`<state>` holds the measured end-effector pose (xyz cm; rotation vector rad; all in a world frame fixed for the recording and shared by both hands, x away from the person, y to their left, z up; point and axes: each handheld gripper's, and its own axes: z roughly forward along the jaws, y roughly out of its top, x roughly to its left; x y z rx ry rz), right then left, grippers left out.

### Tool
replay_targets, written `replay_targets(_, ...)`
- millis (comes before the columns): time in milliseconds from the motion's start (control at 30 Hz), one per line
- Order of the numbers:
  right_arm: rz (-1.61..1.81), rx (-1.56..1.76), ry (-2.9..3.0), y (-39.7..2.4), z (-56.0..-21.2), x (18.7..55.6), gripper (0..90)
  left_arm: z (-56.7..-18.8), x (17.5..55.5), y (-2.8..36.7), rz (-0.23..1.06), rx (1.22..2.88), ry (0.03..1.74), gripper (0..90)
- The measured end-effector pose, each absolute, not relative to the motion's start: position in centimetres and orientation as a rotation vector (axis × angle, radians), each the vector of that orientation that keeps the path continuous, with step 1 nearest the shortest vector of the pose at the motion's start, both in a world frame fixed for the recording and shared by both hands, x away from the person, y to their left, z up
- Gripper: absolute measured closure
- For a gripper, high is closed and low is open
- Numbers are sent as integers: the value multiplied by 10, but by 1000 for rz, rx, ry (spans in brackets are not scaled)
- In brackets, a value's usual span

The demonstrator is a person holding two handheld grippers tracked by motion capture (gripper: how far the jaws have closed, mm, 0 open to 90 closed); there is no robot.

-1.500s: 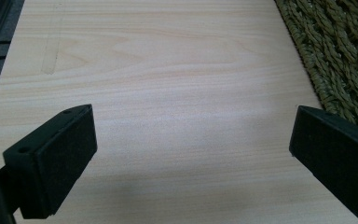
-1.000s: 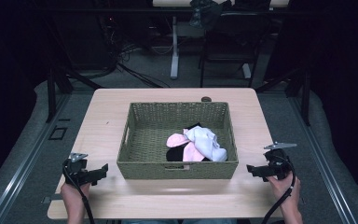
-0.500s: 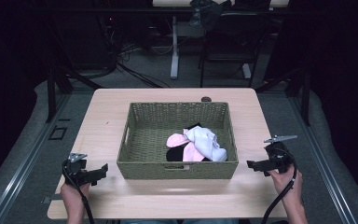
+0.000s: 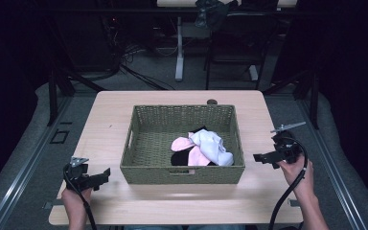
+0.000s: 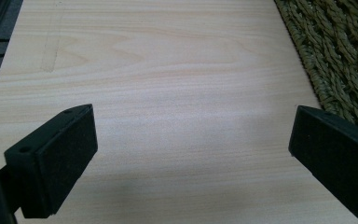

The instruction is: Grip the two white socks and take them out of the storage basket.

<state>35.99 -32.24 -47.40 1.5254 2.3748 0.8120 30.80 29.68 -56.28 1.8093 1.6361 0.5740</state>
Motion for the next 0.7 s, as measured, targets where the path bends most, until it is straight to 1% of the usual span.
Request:
replay_targets(433, 809, 1504, 2427, -316, -450, 379, 0, -563, 308, 297, 571, 1809, 1633, 11)
replay_targets(700, 820, 1442, 2473, -301, -425, 389, 0, -562, 308, 297, 571, 1811, 1630, 11)
